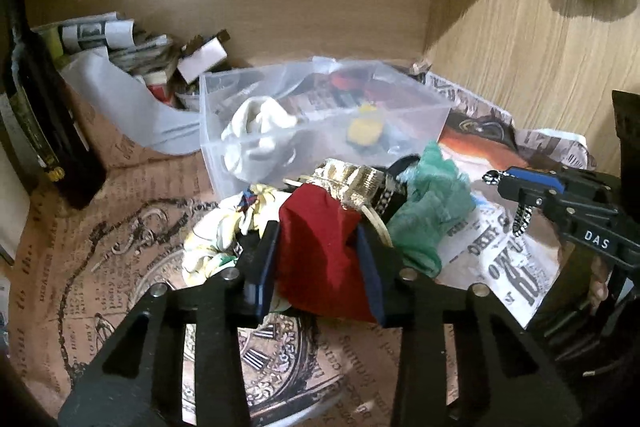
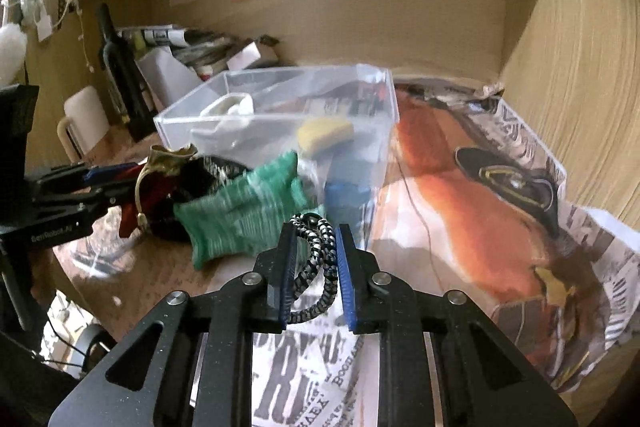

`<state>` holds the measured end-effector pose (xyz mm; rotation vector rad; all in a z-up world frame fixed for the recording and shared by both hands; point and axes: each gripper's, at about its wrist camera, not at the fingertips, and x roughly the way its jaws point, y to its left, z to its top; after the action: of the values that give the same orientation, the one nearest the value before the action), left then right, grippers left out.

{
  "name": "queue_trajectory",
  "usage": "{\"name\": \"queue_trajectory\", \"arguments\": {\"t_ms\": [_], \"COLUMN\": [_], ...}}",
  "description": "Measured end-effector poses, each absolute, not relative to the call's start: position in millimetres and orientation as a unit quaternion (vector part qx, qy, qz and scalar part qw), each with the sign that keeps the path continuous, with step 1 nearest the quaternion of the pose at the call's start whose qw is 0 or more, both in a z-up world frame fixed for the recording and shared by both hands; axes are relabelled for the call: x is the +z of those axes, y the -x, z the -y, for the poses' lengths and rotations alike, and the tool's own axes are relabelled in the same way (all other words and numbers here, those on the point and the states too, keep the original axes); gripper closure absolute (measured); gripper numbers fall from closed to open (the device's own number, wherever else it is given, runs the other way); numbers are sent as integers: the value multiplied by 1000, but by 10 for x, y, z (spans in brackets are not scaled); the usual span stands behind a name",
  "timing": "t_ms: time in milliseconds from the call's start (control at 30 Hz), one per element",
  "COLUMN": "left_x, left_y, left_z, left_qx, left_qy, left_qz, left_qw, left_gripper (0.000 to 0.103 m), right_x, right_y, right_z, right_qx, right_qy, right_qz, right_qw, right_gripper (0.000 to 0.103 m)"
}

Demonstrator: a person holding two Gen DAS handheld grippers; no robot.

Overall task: Organize soft objects
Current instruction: 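Grasp the braided bracelet with the right gripper while the left gripper grasps the red velvet pouch, then release the bracelet into the box with the right gripper while the left releases the red pouch there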

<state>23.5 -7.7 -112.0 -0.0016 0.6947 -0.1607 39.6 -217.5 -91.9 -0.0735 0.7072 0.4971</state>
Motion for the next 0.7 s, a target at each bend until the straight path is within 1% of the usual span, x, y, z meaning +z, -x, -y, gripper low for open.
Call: {"name": "queue_trajectory", "arguments": {"t_ms": [267,467,567,700], "left_x": [-817,-637,-577,-600], "left_y": [-197,-326,-410,-529], "left_z": [82,32,-20,-73], "left_qx": [-80,-68,-68,-75], "left_qy": [1,2,10,24], "left_qz": [-294,-268,-261,-273], "left_qw": [952,961,963,959], "left_gripper": [65,65,65,65], "right_x": [-713,-526,-451,-430], "right_y": [-498,-639,-734,-856], "right_z": [2104,2017,1954,1879], "right_qx": [254,262,267,274], "right_qy": [32,28,28,28], "right_qz": [-307,-275,-263,-262], "right_qw": [917,925,927,925], "right_gripper": [85,85,85,85]}}
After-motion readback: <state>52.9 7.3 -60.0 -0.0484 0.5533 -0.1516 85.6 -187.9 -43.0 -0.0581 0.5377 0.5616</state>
